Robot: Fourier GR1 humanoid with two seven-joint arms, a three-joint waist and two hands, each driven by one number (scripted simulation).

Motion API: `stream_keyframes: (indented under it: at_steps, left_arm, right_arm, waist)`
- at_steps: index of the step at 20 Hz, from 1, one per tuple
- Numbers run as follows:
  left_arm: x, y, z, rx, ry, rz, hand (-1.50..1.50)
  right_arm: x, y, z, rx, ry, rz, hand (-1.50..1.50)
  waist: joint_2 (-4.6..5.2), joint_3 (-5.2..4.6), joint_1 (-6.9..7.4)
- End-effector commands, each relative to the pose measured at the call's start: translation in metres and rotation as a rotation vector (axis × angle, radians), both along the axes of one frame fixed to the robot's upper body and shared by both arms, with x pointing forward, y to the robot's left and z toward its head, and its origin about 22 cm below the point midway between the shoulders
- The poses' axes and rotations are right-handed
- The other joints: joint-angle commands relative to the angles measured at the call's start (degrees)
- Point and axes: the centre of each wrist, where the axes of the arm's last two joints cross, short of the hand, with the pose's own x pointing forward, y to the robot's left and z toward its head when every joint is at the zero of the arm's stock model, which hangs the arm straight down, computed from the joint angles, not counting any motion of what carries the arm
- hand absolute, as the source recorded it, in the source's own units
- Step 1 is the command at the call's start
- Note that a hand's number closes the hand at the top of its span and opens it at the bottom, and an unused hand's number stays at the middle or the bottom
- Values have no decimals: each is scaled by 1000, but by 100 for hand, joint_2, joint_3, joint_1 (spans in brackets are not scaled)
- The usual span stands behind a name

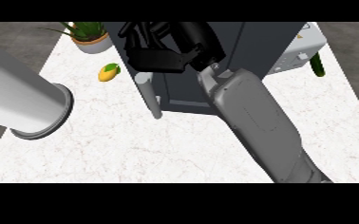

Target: Pick up the bottled water, place it into the cabinet and close the cabinet

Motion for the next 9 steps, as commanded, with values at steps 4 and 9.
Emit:
stream_keyframes:
  at_steps: [4, 9]
  left_arm:
    - [7, 1, 3, -21, -5, -45, 150]
    - [11, -7, 5, -21, -18, -52, 150]
  right_arm:
    - [46, -38, -35, -56, 97, -195, 150]
    - [50, -40, -43, -59, 88, -185, 150]
  waist:
    - [292, 0, 25]
    - [298, 1, 30]
